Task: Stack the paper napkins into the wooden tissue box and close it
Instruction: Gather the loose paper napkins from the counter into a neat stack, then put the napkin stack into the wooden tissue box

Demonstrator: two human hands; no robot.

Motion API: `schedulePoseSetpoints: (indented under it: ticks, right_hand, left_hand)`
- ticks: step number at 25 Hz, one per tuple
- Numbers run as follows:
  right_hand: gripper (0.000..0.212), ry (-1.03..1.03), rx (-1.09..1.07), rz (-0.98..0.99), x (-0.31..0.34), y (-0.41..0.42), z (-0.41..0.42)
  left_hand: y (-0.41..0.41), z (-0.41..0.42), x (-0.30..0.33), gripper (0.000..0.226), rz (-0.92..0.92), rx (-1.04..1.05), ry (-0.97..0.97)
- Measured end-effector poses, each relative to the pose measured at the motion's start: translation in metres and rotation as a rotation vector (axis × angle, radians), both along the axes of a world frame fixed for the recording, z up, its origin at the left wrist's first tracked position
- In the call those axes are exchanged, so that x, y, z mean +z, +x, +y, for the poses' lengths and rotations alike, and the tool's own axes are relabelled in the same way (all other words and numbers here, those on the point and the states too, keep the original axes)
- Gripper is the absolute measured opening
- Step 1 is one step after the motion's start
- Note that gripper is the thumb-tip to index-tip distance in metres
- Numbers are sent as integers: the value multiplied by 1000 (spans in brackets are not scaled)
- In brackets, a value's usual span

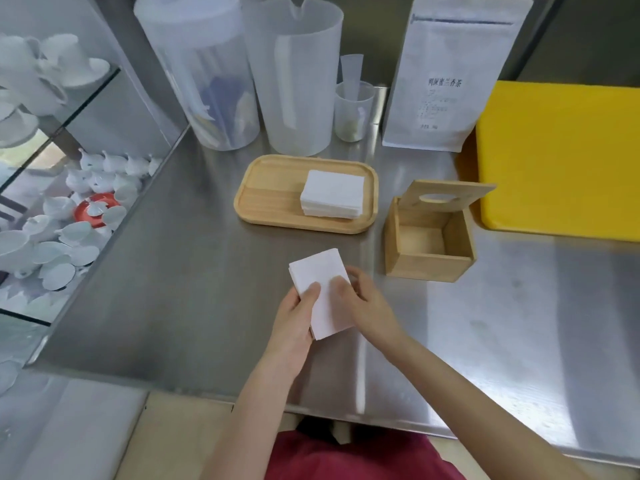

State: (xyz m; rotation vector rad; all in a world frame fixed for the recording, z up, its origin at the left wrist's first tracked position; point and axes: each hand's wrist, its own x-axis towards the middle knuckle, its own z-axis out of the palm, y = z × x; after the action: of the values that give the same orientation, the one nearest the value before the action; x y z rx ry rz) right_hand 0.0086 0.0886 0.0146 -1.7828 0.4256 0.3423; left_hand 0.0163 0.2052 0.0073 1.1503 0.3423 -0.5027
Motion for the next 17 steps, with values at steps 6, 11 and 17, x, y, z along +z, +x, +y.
schedulePoseSetpoints:
  ticks: [6,11,17]
  right_hand:
    - [18,-15,-9,32,6,-18,-62]
    - [24,-43,-93,-54,31,-6,-115]
    - [24,-357,-172,-156,31,15,-151]
  left_hand:
    - [9,-30,11,16,-73,22,-2]
    - [25,-48,20,15,-152,-163,318]
    - [49,-92,23,15,-296,-224,589]
